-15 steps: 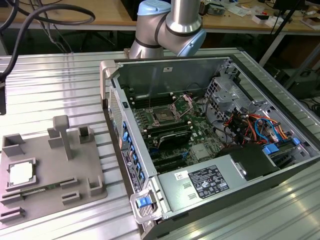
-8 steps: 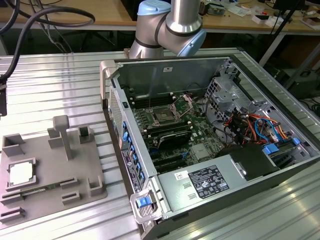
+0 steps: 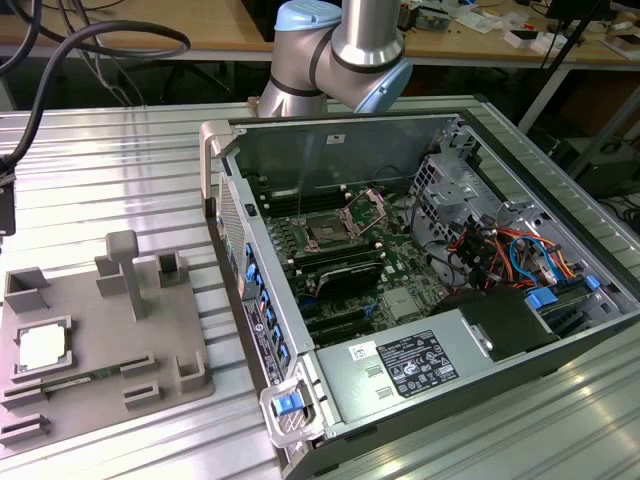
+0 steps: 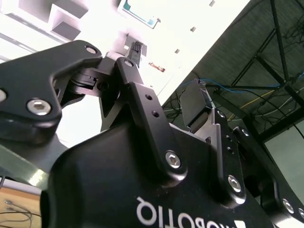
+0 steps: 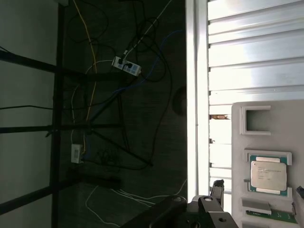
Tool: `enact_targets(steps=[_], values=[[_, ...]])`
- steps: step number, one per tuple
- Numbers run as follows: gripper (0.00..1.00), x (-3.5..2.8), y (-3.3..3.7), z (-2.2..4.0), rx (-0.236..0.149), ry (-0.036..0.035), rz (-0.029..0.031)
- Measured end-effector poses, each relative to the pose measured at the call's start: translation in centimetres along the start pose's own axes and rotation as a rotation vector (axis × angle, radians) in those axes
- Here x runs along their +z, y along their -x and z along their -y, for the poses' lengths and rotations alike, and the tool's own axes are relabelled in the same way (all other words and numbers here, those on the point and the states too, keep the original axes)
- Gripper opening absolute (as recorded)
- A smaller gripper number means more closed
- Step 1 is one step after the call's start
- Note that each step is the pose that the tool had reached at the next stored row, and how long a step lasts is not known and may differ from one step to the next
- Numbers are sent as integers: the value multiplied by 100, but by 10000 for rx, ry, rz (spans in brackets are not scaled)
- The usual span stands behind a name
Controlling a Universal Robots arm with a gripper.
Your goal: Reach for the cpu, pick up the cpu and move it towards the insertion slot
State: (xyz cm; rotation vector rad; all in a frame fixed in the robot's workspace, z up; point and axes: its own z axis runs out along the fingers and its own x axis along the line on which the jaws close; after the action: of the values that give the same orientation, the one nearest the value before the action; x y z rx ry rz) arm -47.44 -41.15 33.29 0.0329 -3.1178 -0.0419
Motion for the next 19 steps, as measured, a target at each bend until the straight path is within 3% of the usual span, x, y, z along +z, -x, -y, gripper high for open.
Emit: enact_targets(steps=[19], values=[[60, 41, 1, 1, 0, 1, 2]])
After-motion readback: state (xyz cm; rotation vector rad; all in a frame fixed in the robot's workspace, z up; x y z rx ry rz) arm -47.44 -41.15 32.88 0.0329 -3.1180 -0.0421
